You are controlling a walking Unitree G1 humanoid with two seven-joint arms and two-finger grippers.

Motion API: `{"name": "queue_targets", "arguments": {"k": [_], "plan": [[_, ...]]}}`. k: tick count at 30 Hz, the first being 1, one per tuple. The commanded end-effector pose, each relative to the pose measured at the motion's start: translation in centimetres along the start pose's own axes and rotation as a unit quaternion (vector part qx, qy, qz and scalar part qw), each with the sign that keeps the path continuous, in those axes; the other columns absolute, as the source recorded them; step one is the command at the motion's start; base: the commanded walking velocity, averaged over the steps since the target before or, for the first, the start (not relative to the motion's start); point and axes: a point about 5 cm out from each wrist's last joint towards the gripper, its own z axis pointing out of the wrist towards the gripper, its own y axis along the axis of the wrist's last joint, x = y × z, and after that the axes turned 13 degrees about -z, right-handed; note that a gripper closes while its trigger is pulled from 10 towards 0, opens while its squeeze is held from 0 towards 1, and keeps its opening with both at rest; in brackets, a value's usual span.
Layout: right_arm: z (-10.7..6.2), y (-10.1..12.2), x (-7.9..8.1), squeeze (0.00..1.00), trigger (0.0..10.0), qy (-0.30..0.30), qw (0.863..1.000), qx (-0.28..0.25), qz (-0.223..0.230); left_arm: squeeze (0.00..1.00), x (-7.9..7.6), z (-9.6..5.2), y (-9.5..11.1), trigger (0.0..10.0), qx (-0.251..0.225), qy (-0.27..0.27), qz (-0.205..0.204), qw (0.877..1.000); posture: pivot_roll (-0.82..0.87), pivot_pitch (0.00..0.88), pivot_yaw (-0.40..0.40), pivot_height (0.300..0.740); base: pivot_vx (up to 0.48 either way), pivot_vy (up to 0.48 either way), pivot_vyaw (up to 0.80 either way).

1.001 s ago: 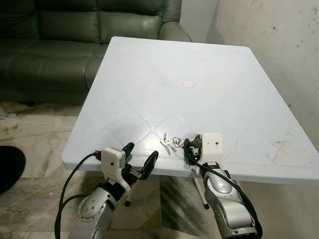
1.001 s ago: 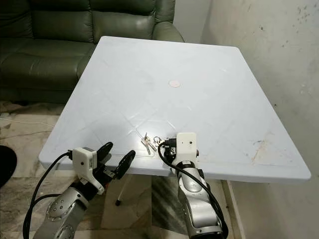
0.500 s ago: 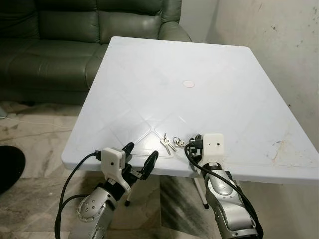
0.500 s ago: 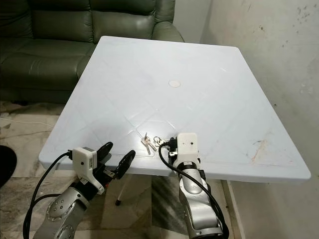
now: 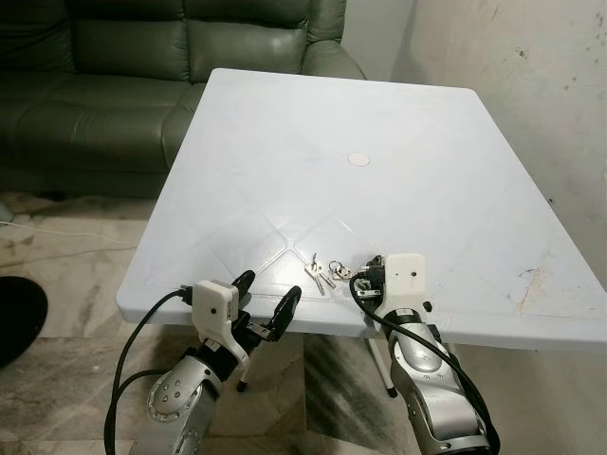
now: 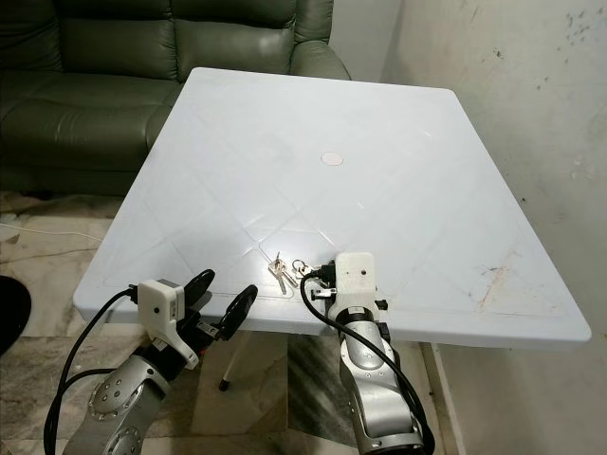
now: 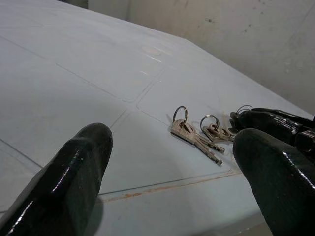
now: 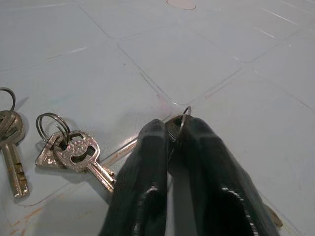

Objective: Hang keys on a hook

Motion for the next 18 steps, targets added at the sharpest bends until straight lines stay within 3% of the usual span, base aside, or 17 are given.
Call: {"name": "queue_targets", "arguments": {"k": [1, 13, 18], "plan": [[-0.1, -0.3, 0.1, 0.0, 0.0, 0.001, 1.0, 0.003, -0.004, 0.0, -0.2, 0.1, 0.3, 10.0, -0.003, 0.0, 0.003, 1.0, 0.04, 0.115, -0.095, 0.74, 0.0, 0.0, 0.0], [0.0, -0.2, -0.2, 0.0, 0.0, -0.009, 1.0, -0.003, 0.0, 0.0, -0.2, 0.3, 0.4, 10.0, -0.004, -0.002, 0.005, 1.0, 0.03, 0.113, -0.092, 0.74, 0.0, 0.0, 0.0], [0.3, 0.3, -1.0, 0.0, 0.0, -0.025, 0.999, -0.018, 0.021, 0.0, -0.2, 0.9, 0.5, 10.0, -0.007, -0.006, 0.007, 1.0, 0.03, 0.097, -0.087, 0.74, 0.0, 0.0, 0.0]]}}
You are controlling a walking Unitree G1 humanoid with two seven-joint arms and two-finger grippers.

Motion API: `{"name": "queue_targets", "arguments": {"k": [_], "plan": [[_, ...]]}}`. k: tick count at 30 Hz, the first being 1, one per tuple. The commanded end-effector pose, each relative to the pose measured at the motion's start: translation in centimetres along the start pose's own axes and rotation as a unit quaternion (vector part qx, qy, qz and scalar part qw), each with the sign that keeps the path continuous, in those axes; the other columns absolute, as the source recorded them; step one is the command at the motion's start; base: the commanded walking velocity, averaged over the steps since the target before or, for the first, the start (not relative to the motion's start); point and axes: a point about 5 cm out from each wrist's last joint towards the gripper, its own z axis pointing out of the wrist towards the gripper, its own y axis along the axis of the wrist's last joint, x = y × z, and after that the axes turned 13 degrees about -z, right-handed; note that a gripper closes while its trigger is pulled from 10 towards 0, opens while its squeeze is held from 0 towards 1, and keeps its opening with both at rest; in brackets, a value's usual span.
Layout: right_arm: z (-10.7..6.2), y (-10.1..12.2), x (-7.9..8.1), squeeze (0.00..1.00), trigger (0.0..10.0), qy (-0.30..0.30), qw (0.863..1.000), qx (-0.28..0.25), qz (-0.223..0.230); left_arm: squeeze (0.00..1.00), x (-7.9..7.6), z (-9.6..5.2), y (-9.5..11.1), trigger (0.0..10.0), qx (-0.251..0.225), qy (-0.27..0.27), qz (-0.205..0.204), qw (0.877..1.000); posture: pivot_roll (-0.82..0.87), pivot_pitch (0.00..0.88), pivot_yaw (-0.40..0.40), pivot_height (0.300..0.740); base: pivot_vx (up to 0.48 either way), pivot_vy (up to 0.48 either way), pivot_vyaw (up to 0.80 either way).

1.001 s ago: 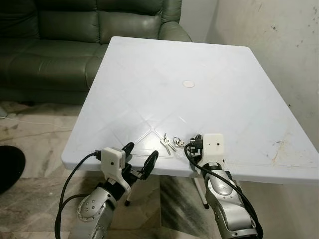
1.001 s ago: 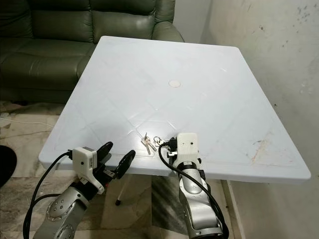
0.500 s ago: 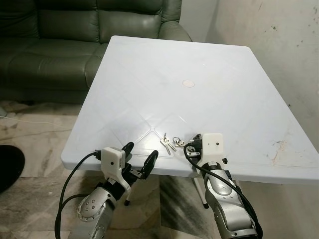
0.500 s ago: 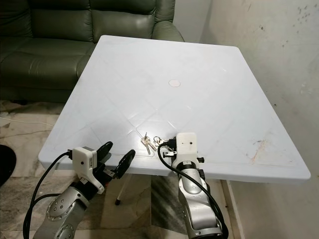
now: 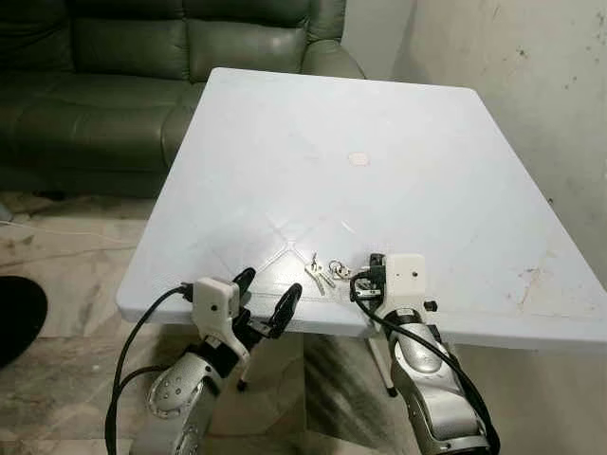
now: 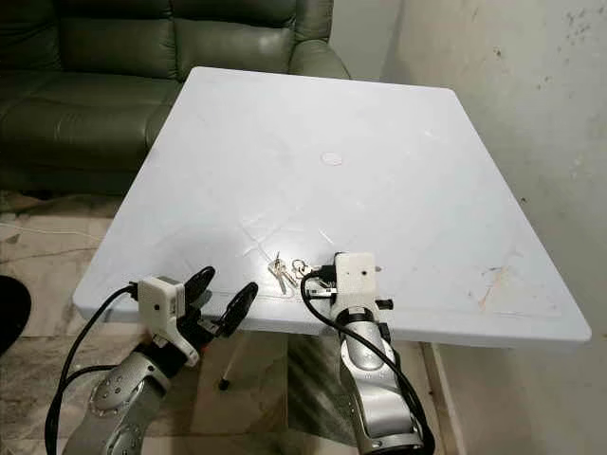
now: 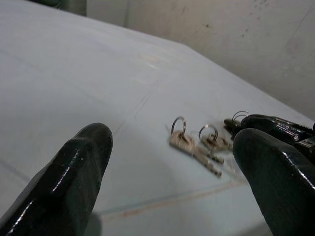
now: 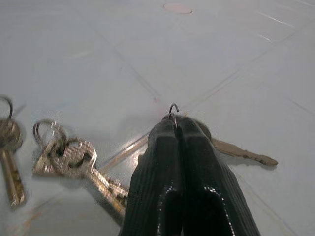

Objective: Hang keys on a hook

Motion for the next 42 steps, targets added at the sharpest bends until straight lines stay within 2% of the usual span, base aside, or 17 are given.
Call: {"name": "queue_targets", "arguments": {"k": [1, 6, 8, 10, 11, 13, 15, 16, 18, 23, 26, 27, 28, 31, 42], "plan": [[0.2, 0.3, -0.7, 0.0, 0.0, -0.015, 1.0, -0.013, 0.015, 0.0, 0.1, 0.3, -0.1, 10.0, 0.002, 0.003, 0.003, 1.0, 0.02, 0.091, -0.086, 0.74, 0.0, 0.0, 0.0], [0.4, 1.2, -1.7, 0.0, 0.0, -0.035, 0.997, -0.05, 0.043, 0.0, 0.2, 0.9, 0.2, 10.0, -0.006, 0.002, 0.004, 1.0, 0.02, 0.078, -0.084, 0.74, 0.0, 0.0, 0.0], [0.7, 1.9, -2.6, 0.0, 0.0, -0.039, 0.993, -0.076, 0.084, 0.0, 0.4, 1.3, 0.5, 10.0, -0.012, 0.003, 0.001, 1.0, 0.02, 0.063, -0.081, 0.74, 0.0, 0.0, 0.0], [0.7, 2.1, -3.0, 0.0, 0.0, -0.043, 0.991, -0.086, 0.096, 0.0, 0.5, 1.5, 0.6, 10.0, -0.013, 0.003, 0.0, 1.0, 0.02, 0.063, -0.081, 0.74, 0.0, 0.0, 0.0], [0.7, 2.6, -3.8, 0.0, 0.0, -0.054, 0.985, -0.113, 0.117, 0.0, 0.7, 1.9, 0.9, 10.0, -0.018, 0.003, 0.0, 1.0, 0.02, 0.053, -0.081, 0.74, 0.0, 0.0, 0.0], [0.6, 2.8, -4.2, 0.0, 0.0, -0.058, 0.982, -0.128, 0.128, 0.0, 1.0, 2.4, 1.4, 10.0, -0.029, 0.01, -0.008, 0.999, 0.02, 0.041, -0.08, 0.74, 0.0, 0.0, 0.0], [0.6, 3.1, -4.5, 0.0, 0.0, -0.059, 0.98, -0.142, 0.126, 0.0, 1.2, 2.9, 1.9, 10.0, -0.041, 0.015, -0.011, 0.999, 0.02, 0.035, -0.081, 0.74, 0.0, 0.0, 0.0], [0.3, 3.6, -4.8, 0.0, 0.0, -0.064, 0.976, -0.174, 0.118, 0.0, 1.4, 3.3, 2.3, 10.0, -0.05, 0.02, -0.016, 0.998, 0.02, 0.031, -0.081, 0.74, 0.0, 0.0, 0.0], [0.3, 3.6, -5.0, 0.0, 0.0, -0.065, 0.974, -0.176, 0.123, 0.0, 1.7, 3.8, 3.0, 10.0, -0.062, 0.024, -0.023, 0.998, 0.01, 0.023, -0.08, 0.74, 0.0, 0.0, 0.0], [0.0, 3.9, -6.1, 0.0, 0.0, -0.09, 0.972, -0.195, 0.092, 0.0, 2.9, 5.3, 5.5, 10.0, -0.107, 0.051, -0.043, 0.992, 0.01, 0.001, -0.079, 0.74, 0.0, 0.0, 0.0], [-0.6, 4.5, -6.8, 0.0, 0.0, -0.091, 0.967, -0.226, 0.079, 0.0, 3.0, 5.6, 6.6, 10.0, -0.124, 0.053, -0.048, 0.99, 0.01, 0.0, -0.076, 0.74, 0.0, 0.0, 0.0], [-0.7, 4.5, -7.0, 0.0, 2.2, -0.09, 0.967, -0.229, 0.074, 0.0, 3.1, 5.7, 6.9, 10.0, -0.13, 0.054, -0.044, 0.989, 0.01, 0.0, -0.076, 0.74, 0.0, 0.0, 0.0], [-0.8, 4.4, -7.1, 0.0, 10.0, -0.086, 0.968, -0.225, 0.067, 0.0, 3.1, 5.7, 7.1, 10.0, -0.132, 0.051, -0.039, 0.989, 0.01, 0.0, -0.074, 0.74, 0.0, 0.0, 0.0], [-1.1, 3.9, -7.1, 0.0, 10.0, -0.073, 0.969, -0.225, 0.07, 0.0, 3.6, 5.7, 7.3, 10.0, -0.136, 0.06, -0.027, 0.989, 0.0, 0.0, -0.068, 0.74, 0.0, 0.0, 0.0], [-2.0, 1.6, -5.3, 0.0, 10.0, -0.038, 0.981, -0.188, 0.038, 0.0, 4.6, 4.5, 5.4, 10.0, -0.127, 0.076, -0.007, 0.989, 0.0, 0.0, -0.067, 0.74, 0.0, 0.0, 0.0]]}}
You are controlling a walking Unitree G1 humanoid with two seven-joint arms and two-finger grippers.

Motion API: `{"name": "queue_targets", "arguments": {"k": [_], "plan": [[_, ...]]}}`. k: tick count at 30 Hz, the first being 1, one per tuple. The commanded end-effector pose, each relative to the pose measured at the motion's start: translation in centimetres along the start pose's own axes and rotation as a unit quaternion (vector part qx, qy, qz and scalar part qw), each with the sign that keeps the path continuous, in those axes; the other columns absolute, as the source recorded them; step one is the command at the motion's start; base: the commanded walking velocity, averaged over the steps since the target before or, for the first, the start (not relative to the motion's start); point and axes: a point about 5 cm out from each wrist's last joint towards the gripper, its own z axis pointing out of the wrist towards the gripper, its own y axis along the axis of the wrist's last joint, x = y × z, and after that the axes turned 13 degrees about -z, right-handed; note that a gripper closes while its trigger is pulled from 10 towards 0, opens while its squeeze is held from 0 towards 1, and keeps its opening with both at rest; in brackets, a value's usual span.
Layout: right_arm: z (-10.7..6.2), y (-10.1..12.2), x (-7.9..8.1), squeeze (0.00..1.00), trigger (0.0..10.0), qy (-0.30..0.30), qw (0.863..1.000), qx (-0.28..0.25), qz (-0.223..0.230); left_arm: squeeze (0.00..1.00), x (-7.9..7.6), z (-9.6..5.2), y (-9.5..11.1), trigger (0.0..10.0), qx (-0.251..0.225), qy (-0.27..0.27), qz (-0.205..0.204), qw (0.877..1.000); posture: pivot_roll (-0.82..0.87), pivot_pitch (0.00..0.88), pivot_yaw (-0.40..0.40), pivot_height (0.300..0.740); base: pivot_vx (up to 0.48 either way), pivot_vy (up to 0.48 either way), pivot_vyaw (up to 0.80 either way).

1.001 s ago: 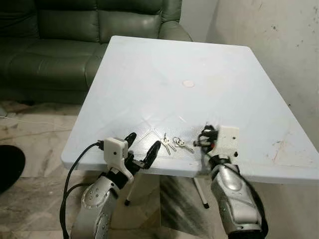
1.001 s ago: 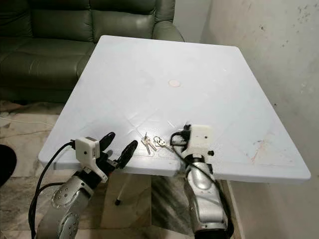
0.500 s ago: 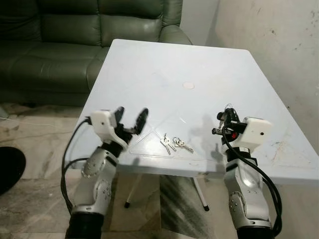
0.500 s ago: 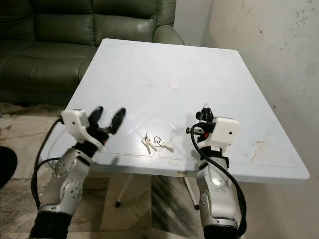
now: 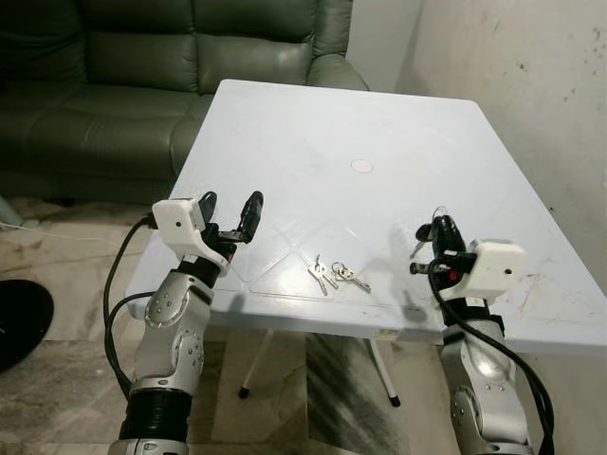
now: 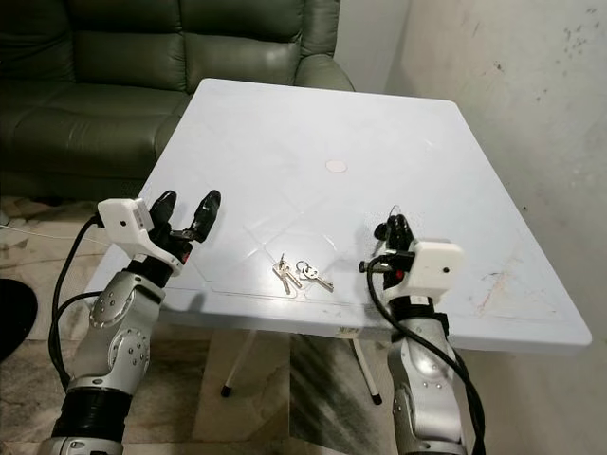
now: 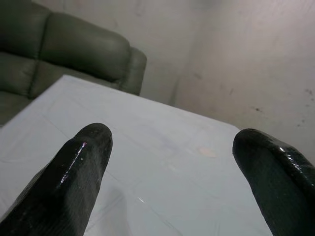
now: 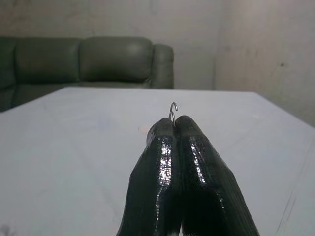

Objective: Hang keys on a hook

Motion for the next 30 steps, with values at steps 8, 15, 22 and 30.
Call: {"name": "queue_targets", "arguments": {"k": [8, 15, 22, 30], "plan": [[-1.8, -1.3, 0.7, 0.0, 10.0, 0.03, 0.999, 0.023, 0.006, 0.0, 1.2, -2.7, -2.7, 10.0, 0.034, 0.016, 0.002, 0.999, 0.0, 0.0, -0.064, 0.74, 0.0, 0.0, 0.0], [-2.3, -1.9, 0.4, 0.0, 10.0, 0.03, 0.998, 0.051, 0.002, 0.0, 0.8, -3.0, -2.5, 10.0, 0.032, 0.011, 0.005, 0.999, 0.0, 0.0, -0.051, 0.74, 0.0, 0.0, 0.0], [-1.6, -1.8, 0.3, 0.0, 10.0, 0.017, 0.998, 0.056, 0.002, 0.0, 1.4, -2.0, -1.3, 10.0, 0.015, 0.022, 0.017, 1.0, 0.0, 0.0, -0.049, 0.74, 0.0, 0.0, -0.32], [-0.9, -1.5, 0.0, 0.0, 10.0, 0.016, 0.998, 0.056, 0.003, 0.0, 1.6, -1.3, -0.5, 10.0, 0.003, 0.026, 0.029, 0.999, 0.0, 0.0, -0.056, 0.74, 0.0, 0.0, -0.78]]}}
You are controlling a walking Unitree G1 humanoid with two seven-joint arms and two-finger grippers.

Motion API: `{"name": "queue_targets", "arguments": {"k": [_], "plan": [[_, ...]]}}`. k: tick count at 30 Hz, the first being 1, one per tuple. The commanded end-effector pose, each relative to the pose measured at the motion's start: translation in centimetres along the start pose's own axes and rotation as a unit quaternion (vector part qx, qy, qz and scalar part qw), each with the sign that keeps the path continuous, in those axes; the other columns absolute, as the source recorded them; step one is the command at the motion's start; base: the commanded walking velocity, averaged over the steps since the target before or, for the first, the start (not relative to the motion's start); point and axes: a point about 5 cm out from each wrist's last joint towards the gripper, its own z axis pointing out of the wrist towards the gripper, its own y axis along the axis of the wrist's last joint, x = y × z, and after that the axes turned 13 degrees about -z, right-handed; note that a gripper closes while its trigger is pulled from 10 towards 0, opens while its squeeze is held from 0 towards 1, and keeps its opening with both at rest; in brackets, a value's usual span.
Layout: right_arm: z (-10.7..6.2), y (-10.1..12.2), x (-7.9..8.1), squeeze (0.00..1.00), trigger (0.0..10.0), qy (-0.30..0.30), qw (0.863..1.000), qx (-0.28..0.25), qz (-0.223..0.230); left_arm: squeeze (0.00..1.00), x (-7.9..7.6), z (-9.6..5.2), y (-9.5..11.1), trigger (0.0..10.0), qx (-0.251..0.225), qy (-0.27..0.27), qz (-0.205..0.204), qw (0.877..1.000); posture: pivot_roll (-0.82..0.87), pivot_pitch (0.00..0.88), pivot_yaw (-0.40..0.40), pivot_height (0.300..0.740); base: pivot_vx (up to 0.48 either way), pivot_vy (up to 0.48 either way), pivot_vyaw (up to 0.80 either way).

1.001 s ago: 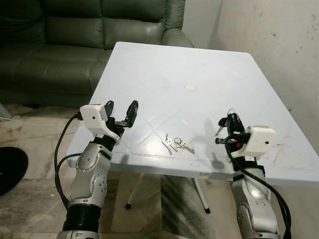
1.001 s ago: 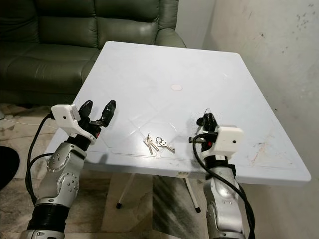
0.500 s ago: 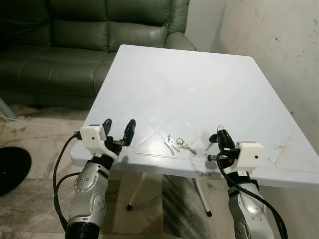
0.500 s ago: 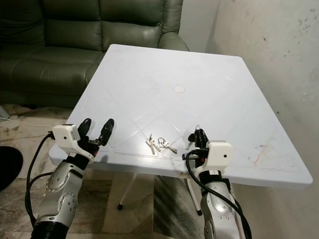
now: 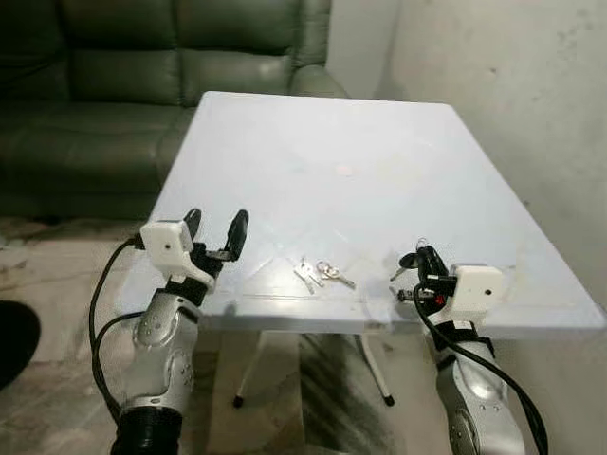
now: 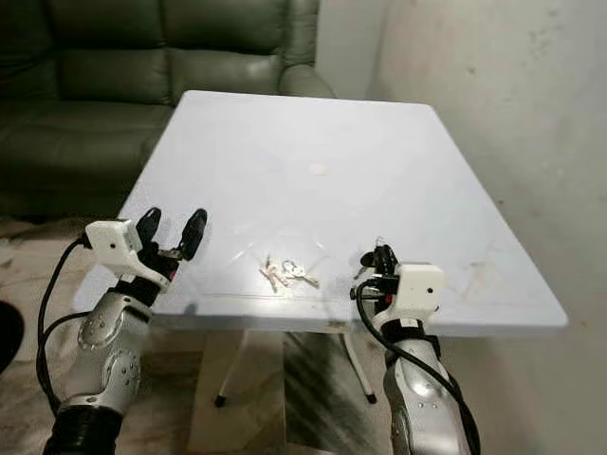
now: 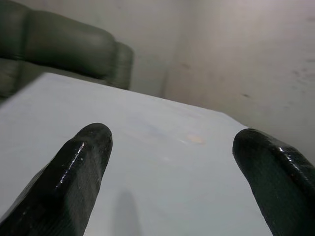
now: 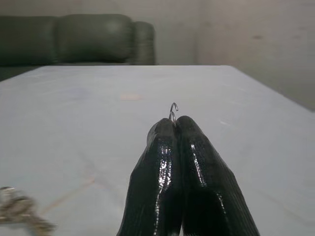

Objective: Hang keys on a hook

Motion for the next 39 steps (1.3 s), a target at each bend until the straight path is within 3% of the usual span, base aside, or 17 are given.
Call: {"name": "queue_targets", "arguments": {"k": [1, 22, 28, 39], "plan": [[0.22, 0.17, -0.39, 0.0, 10.0, -0.004, 1.0, 0.0, 0.0, 0.0, -0.16, 0.37, 0.09, 10.0, 0.0, -0.001, 0.004, 1.0, 0.0, 0.0, -0.056, 0.74, 0.0, 0.0, -0.78], [1.03, 0.98, -0.78, 0.0, 10.0, -0.005, 1.0, -0.013, -0.01, 0.0, -0.5, 1.19, 0.84, 10.0, -0.008, -0.009, 0.048, 0.999, 0.0, 0.0, -0.064, 0.74, 0.0, 0.0, -0.78], [1.11, 0.97, -0.77, 0.0, 10.0, -0.001, 1.0, -0.013, -0.012, 0.0, -0.72, 1.25, 0.53, 10.0, -0.007, -0.011, 0.039, 0.999, 0.0, 0.0, -0.07, 0.74, 0.0, -0.48, -0.77], [0.91, 0.91, -0.66, 0.0, 10.0, 0.005, 1.0, -0.011, -0.015, 0.0, -0.61, 1.14, 0.42, 10.0, -0.011, -0.001, 0.025, 1.0, 0.0, 0.0, -0.078, 0.74, 0.0, 0.0, -0.77]]}}
